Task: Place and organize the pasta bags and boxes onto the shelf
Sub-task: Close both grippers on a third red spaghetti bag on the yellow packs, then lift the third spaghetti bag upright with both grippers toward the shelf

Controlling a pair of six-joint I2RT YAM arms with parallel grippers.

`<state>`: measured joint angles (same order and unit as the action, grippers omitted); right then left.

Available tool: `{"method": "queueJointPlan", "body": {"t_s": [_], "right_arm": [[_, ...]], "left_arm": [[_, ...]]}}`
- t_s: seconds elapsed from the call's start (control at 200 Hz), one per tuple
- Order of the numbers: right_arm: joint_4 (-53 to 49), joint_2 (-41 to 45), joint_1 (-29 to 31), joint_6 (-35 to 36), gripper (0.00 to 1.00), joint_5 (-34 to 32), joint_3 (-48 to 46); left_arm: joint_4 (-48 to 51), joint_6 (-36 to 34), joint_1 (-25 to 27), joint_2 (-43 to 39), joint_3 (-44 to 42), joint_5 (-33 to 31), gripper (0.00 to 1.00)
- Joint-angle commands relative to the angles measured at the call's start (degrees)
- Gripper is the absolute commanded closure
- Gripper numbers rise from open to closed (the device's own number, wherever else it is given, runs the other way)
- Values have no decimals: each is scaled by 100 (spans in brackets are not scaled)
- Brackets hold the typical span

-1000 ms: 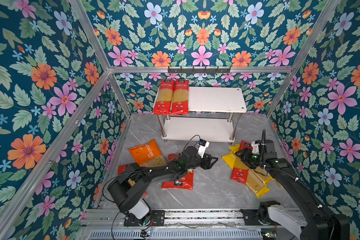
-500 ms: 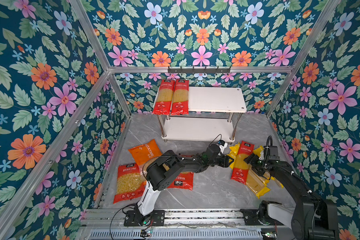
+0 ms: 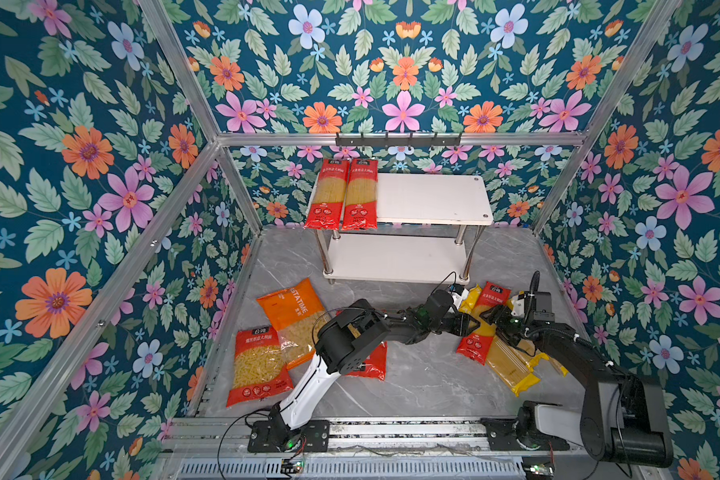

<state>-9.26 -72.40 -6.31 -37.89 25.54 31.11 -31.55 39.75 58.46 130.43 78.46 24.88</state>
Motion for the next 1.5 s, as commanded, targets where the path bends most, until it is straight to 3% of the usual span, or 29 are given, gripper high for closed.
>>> {"method": "queueJointPlan", "body": {"t_s": [0.0,0.07,0.16,0.34,0.415,0.78,1.005,1.085,1.22,1.375,1.495], "right_arm": [[-47,-218,-36,181,31,-59,9],[414,-413,-32,166,35,373,-97],[952,-338,-32,-39,50,888,-270],[894,255,-34,-48,77,772,-435],[796,363,-37,-22,82,770,-413],[921,2123,25,-138,94,1031,-340],[1637,3129,1125,554,100,962,282],[1979,3025,1232,456,100,1291,579],[2508,2630,1562,240,100,1713,1021],[2655,2065,2506,440,100,1396,1541],[2957,1566,2748,299,100,1422,1872]], "left_arm": [[189,7,14,74,25,141,55],[137,49,15,122,62,207,56],[82,89,17,158,91,305,59],[-64,51,10,-37,-20,455,59],[-86,42,-17,-250,-141,488,57],[-683,11,-458,-2345,-1895,841,48],[-573,-82,-788,-3581,-2278,1268,33],[-519,-82,-902,-3875,-2341,1418,26],[-536,-83,-1044,-4202,-2410,1519,24],[-726,6,-1045,-4201,-2318,1660,28],[-825,42,-1063,-4324,-2342,1708,35]]}}
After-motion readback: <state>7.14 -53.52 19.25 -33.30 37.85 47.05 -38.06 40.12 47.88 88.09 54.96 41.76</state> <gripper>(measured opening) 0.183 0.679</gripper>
